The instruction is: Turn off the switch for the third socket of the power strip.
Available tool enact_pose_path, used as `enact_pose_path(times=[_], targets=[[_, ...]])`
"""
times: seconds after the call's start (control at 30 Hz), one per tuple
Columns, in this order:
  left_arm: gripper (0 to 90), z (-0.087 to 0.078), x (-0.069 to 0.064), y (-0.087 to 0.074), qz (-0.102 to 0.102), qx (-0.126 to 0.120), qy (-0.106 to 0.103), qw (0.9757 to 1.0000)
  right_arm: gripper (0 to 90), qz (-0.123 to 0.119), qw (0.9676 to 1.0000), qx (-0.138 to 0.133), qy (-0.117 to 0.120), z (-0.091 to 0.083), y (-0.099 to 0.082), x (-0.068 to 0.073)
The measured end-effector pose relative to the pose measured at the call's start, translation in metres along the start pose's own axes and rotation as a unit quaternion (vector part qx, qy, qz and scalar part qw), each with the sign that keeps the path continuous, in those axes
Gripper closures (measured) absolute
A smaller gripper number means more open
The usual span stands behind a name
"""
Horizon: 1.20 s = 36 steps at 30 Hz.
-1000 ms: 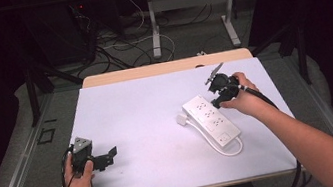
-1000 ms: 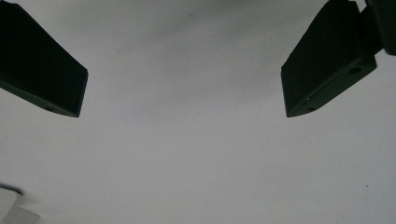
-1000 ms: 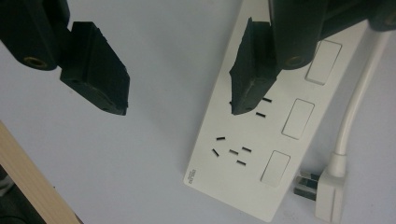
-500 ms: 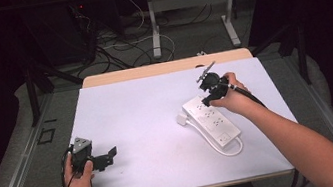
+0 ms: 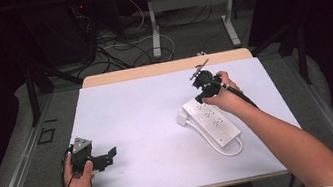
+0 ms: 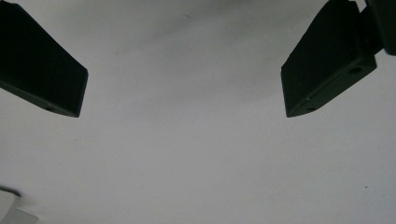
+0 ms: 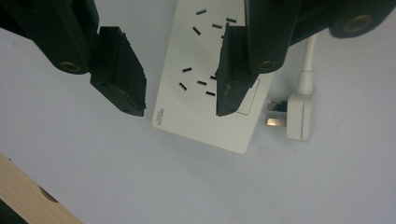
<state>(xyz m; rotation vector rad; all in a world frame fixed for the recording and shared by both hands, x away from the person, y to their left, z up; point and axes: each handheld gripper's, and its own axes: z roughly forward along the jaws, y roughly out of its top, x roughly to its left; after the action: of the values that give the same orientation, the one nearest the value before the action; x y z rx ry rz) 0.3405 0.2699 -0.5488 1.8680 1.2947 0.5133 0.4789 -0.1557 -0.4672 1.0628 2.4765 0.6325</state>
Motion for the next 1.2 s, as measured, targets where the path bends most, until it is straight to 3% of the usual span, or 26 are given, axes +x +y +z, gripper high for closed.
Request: enact_pose_path(times=[0.53,1.1,1.2], targets=[[0.5,0.0,0.0,0.0,0.0,0.0,0.0,1.0,51.6,0.019,0.9998,-0.004,0.002,0.01,0.005,0.003],[0.6,0.0,0.0,0.0,-0.001,0.001,0.0,1.0,51.4,0.041,0.9989,-0.011,0.019,0.023,0.008,0.007],[0.6,0.001,0.0,-0.001,-0.002,-0.002,0.002,1.0,51.8,0.054,0.9981,-0.01,0.027,0.026,0.008,0.009]])
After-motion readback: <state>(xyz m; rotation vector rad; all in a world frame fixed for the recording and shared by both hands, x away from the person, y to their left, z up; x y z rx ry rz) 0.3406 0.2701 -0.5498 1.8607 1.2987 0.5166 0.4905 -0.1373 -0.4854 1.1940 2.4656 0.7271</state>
